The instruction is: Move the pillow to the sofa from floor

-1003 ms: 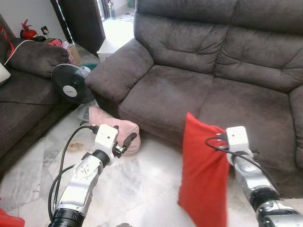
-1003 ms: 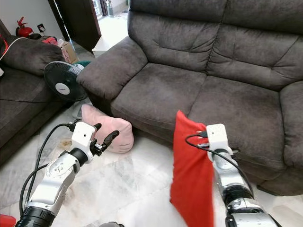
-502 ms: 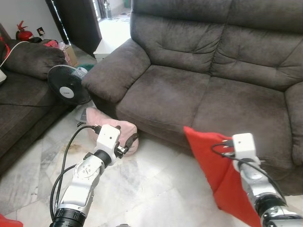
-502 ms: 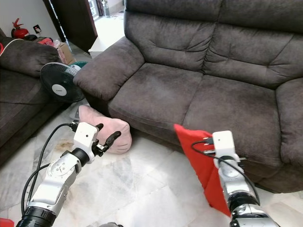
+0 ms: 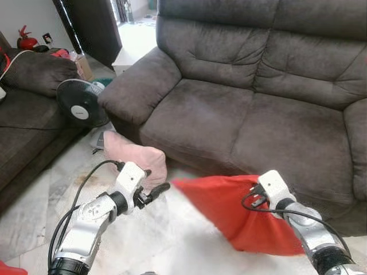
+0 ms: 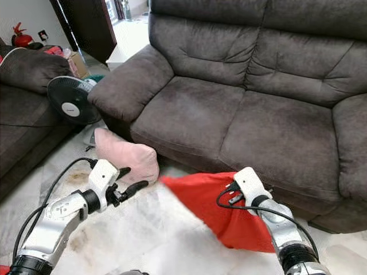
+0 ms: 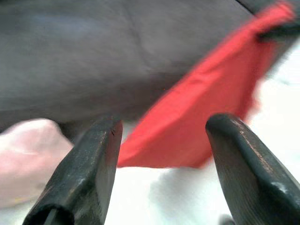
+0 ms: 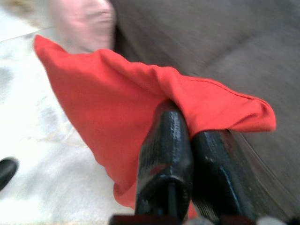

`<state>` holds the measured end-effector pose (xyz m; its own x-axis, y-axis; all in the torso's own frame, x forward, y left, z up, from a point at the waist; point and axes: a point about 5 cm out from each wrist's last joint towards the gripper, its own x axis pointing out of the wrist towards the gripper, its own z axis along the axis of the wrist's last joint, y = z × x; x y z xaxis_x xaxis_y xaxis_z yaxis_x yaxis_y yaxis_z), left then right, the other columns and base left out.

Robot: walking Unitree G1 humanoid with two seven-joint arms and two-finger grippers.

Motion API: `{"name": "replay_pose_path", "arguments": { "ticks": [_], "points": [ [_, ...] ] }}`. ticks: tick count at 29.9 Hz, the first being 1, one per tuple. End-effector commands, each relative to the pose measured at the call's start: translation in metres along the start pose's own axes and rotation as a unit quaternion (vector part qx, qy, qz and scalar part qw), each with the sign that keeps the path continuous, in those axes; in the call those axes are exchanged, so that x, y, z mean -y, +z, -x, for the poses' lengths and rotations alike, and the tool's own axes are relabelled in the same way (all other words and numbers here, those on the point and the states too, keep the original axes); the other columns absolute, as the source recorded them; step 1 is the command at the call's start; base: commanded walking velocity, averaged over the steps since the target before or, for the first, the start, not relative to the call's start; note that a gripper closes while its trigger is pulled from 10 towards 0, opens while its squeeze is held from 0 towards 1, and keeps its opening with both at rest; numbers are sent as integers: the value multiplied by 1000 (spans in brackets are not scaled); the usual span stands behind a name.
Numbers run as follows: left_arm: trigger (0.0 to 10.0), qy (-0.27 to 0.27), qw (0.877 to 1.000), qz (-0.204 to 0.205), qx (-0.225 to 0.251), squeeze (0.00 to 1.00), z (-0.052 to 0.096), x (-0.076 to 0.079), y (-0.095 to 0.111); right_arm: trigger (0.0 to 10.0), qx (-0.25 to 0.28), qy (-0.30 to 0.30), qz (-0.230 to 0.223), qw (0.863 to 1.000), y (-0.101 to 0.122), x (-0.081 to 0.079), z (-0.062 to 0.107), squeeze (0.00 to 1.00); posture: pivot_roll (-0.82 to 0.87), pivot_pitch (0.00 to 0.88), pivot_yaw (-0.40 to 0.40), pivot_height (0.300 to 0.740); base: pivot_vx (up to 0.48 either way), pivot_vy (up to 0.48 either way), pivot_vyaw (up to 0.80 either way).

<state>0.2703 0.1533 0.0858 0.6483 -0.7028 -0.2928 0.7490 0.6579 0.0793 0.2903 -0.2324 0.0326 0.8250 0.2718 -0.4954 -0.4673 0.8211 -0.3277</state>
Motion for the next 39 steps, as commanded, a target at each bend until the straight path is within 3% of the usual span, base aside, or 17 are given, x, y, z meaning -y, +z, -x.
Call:
{"name": "replay_pose_path", "arguments": {
  "ticks": [1,6,12,19,24,33,39],
  "points": [
    [10000,-27,999,5,-19,0,4,5,-6,10000,33,2,17,999,16,6,1,0,112,32,36,740,0,0,0],
    [10000,-91,991,-6,-95,0,29,13,-28,10000,28,118,62,991,17,-9,11,0,118,37,39,740,0,0,0],
    [10000,-111,984,-15,-140,0,37,17,-40,10000,33,178,80,980,25,-20,17,0,116,48,37,740,0,0,0],
    [10000,-126,965,-89,-213,0,38,21,-66,10000,66,210,100,971,46,-28,21,0,113,55,39,740,0,0,0],
    [10000,-127,960,-124,-216,0,33,22,-69,10000,83,228,112,964,64,-34,27,0,111,60,38,740,0,0,0],
    [10000,-116,964,-136,-196,0,26,19,-69,10000,112,231,116,959,85,-40,30,0,108,62,37,740,0,0,0],
    [10000,-80,974,-138,-163,0,22,12,-64,10000,123,169,109,972,93,-34,21,0,113,62,34,740,0,0,0]
  ]
}}
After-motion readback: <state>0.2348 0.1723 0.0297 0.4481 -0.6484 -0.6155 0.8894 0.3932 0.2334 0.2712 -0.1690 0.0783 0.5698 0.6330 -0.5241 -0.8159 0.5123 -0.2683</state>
